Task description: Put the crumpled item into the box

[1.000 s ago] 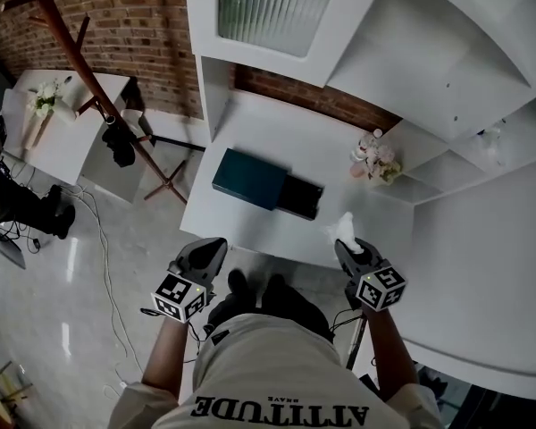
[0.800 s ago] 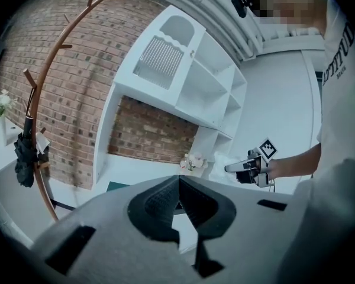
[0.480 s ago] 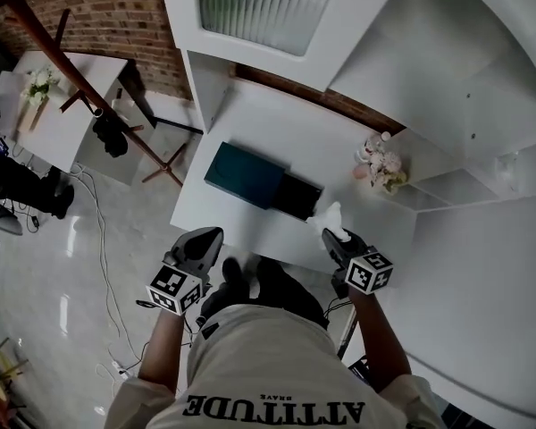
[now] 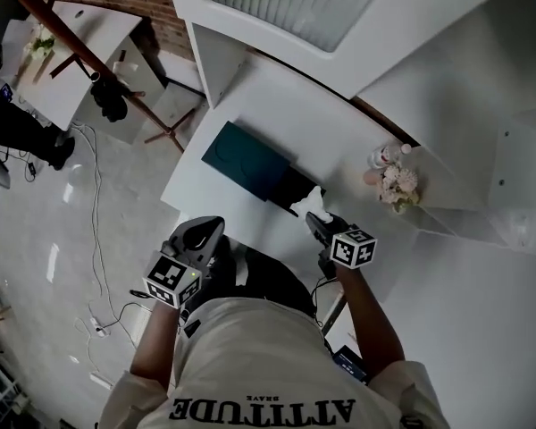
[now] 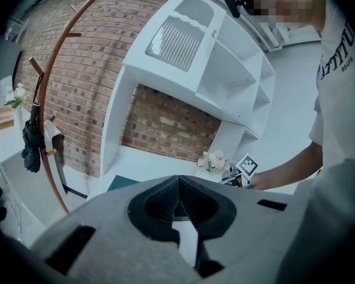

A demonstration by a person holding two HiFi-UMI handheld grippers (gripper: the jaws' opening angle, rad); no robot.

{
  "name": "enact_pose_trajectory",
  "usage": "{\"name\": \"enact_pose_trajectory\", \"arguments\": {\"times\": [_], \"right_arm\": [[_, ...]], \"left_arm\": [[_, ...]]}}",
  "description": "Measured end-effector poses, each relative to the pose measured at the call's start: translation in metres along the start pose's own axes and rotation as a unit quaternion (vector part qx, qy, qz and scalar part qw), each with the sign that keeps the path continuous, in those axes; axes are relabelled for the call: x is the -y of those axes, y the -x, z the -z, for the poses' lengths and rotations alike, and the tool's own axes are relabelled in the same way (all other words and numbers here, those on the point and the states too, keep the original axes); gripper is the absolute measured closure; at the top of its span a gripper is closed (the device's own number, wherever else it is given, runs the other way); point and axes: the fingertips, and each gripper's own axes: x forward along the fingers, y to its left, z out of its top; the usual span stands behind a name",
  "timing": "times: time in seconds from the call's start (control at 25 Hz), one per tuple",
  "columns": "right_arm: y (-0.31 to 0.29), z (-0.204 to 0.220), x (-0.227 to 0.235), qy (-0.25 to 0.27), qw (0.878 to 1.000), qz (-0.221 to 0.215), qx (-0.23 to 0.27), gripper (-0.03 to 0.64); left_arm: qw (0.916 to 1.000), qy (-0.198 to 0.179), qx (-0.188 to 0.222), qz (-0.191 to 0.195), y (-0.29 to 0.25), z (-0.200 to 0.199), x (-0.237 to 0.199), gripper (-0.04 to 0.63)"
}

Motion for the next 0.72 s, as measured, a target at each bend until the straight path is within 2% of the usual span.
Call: {"name": "enact_pose_trajectory", "arguments": {"times": [0.24, 0.44, 0.56, 0.72], "right_arm": [[-0.049, 0.016, 0.034, -0.003, 0.998, -0.004, -0.065, 0.541], [-0.085, 0.042, 0.053, -0.008, 0.989, -0.014, -0.146, 0.541], [-0.101, 0.044, 0.059, -0.002, 0.987, -0.013, -0.16, 0.541], [-0.12, 0.05, 0.068, -0.019, 0.983, -0.02, -0.179, 0.541]], "left_arm": [[0.9993, 0.02, -0.018, -0.024, -0.001, 0.019, 0.001, 0.569], [0.998, 0.036, -0.026, -0.045, 0.002, 0.028, -0.003, 0.569], [0.997, 0.044, -0.029, -0.056, 0.004, 0.03, -0.008, 0.569], [0.9961, 0.052, -0.031, -0.065, 0.003, 0.036, -0.011, 0.569]]}}
